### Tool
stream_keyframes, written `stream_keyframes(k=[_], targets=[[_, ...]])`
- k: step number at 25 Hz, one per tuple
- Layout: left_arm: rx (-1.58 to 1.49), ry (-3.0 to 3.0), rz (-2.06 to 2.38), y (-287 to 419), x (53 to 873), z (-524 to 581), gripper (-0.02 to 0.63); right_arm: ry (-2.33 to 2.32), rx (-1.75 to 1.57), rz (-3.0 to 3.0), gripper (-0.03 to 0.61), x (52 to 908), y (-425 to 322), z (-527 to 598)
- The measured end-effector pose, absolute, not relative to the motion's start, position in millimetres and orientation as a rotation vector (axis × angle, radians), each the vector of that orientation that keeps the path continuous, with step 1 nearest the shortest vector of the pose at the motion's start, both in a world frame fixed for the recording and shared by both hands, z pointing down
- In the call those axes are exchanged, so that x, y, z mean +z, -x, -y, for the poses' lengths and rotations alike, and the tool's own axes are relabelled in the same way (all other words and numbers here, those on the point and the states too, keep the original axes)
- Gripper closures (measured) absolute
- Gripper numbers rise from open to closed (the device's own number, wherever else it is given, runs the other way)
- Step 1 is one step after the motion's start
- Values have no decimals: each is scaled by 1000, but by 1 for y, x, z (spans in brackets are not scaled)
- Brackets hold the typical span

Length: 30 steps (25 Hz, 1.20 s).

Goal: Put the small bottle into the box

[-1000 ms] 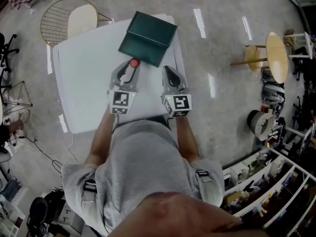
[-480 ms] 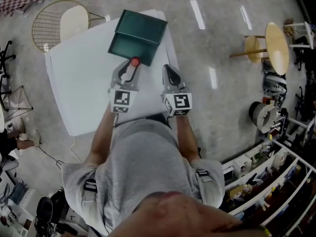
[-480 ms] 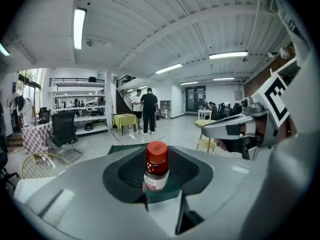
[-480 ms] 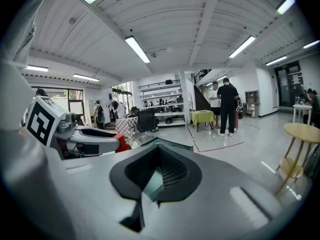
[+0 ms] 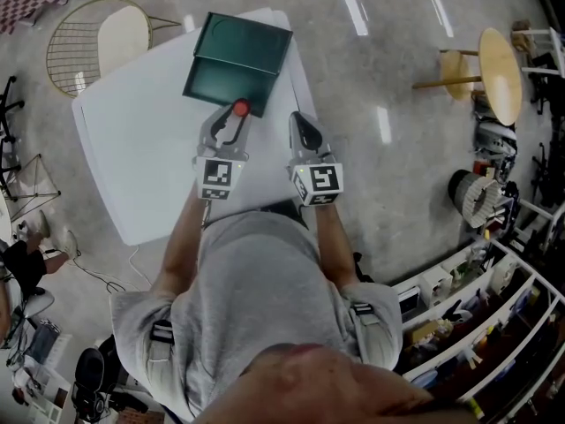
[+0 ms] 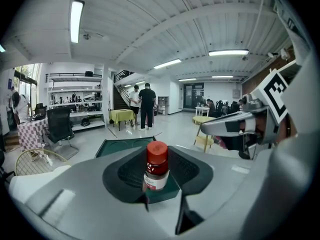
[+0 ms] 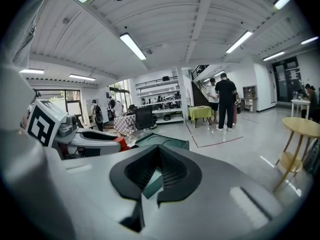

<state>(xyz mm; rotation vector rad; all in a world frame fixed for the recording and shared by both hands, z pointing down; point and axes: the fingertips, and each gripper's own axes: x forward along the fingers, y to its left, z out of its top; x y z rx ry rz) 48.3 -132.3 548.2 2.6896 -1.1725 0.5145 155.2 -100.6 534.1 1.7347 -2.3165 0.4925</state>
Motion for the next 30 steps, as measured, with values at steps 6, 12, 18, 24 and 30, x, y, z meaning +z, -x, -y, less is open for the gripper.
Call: stream_keyframes(k=[6,12,18,24,30], targets=[[549,-2673,1143,-58,565,137,476,-1730,530,2305,575,547,-162,108],[577,-2654,1109,-65,583,142,476,-1721,573,2284,575,561,-164,115],[620,-2627,1070,-80,602,147,476,-1701,625,2262,575,576,-175,124],[644,-2587,1053,-82,619,151,476,-1677,663,2264,575,590,-172,133],[672,-2557,1034,-86,639,148,476,-1659,690,2258,575,606,-176,137]])
